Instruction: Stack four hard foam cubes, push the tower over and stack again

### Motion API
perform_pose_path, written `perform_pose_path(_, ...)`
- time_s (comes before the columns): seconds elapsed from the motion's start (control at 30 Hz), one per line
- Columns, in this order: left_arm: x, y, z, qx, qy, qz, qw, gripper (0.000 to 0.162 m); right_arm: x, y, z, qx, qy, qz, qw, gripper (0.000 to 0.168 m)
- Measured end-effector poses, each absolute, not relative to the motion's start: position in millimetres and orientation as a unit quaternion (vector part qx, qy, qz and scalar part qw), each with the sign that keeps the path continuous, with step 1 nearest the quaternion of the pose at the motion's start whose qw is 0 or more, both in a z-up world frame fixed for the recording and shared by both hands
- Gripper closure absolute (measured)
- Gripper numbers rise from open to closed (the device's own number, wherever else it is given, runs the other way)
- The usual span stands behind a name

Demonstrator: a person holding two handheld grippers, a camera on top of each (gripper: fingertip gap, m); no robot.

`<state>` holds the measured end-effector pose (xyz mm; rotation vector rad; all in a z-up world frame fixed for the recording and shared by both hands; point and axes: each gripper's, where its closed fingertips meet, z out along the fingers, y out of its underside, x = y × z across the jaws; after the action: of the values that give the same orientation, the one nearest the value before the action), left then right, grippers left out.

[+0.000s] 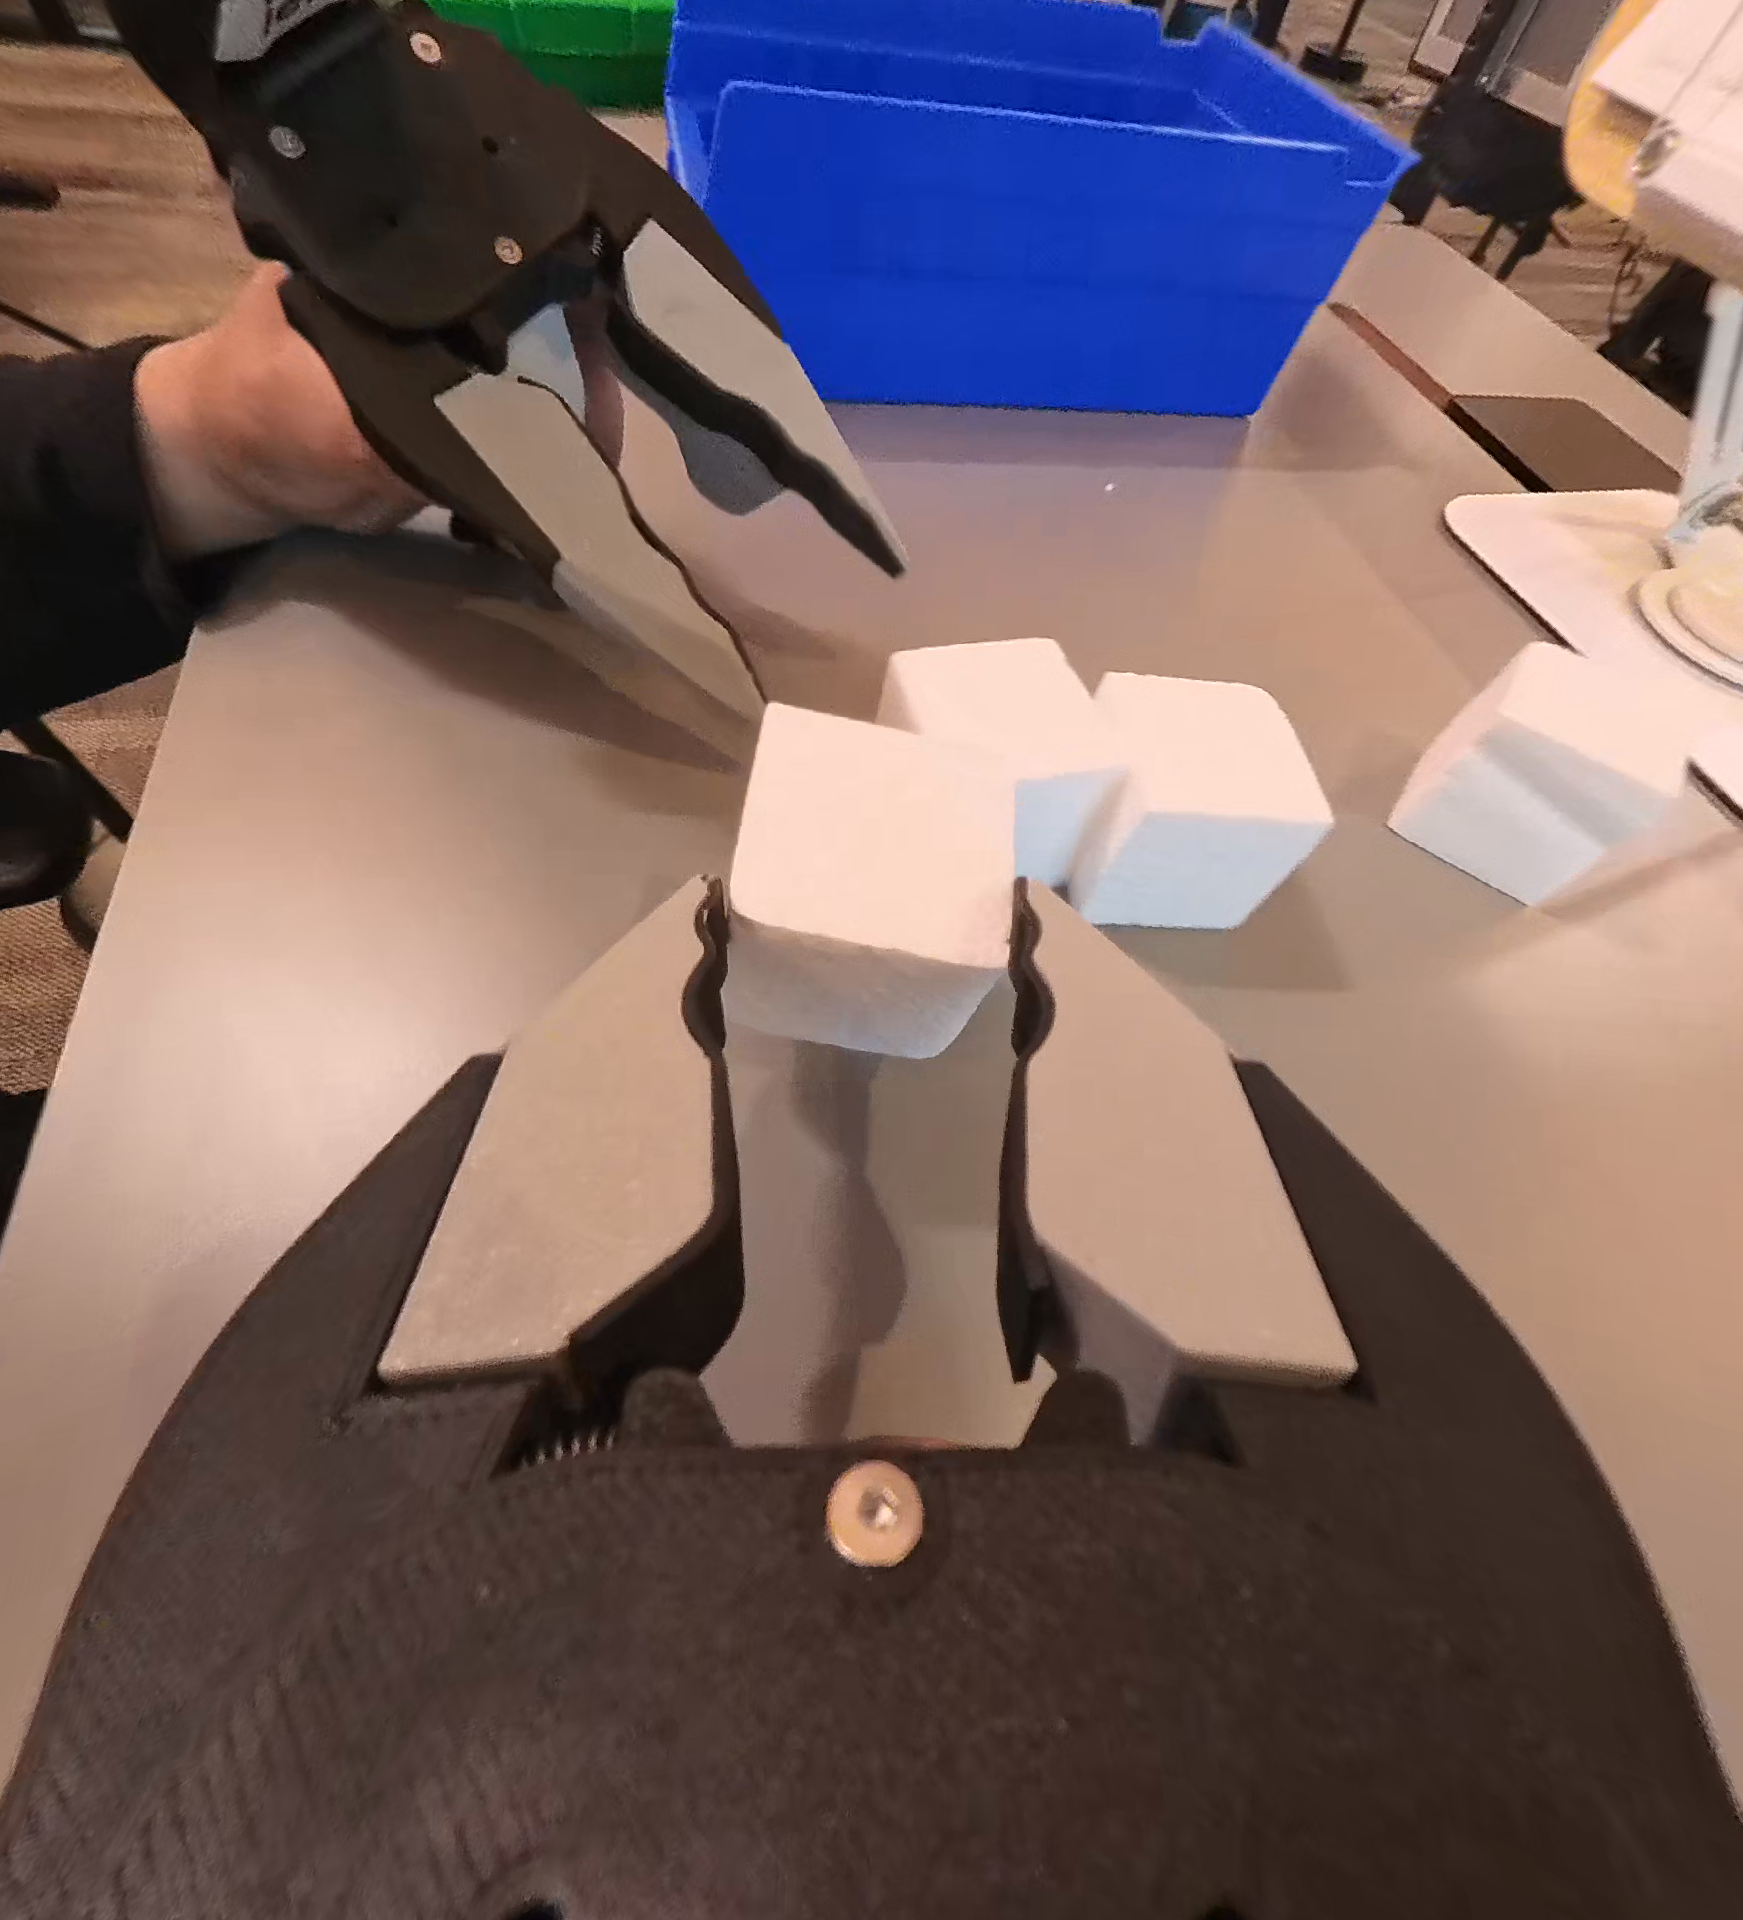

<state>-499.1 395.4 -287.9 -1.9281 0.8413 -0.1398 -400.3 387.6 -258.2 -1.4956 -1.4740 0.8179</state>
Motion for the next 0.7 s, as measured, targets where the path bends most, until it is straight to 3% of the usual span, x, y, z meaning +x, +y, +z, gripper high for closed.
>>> perform_pose_path(0.3, -507, 398, -278, -0.804, 0.288, -0.124, 0.504, 0.094, -344, 430, -265, -0.635, -0.563, 0.278, 0.449, 0.116)
perform_pose_path(0.7, -475, 408, -272, -0.815, 0.22, -0.194, 0.5, 0.084, -347, 438, -287, -0.645, -0.582, 0.218, 0.445, 0.114)
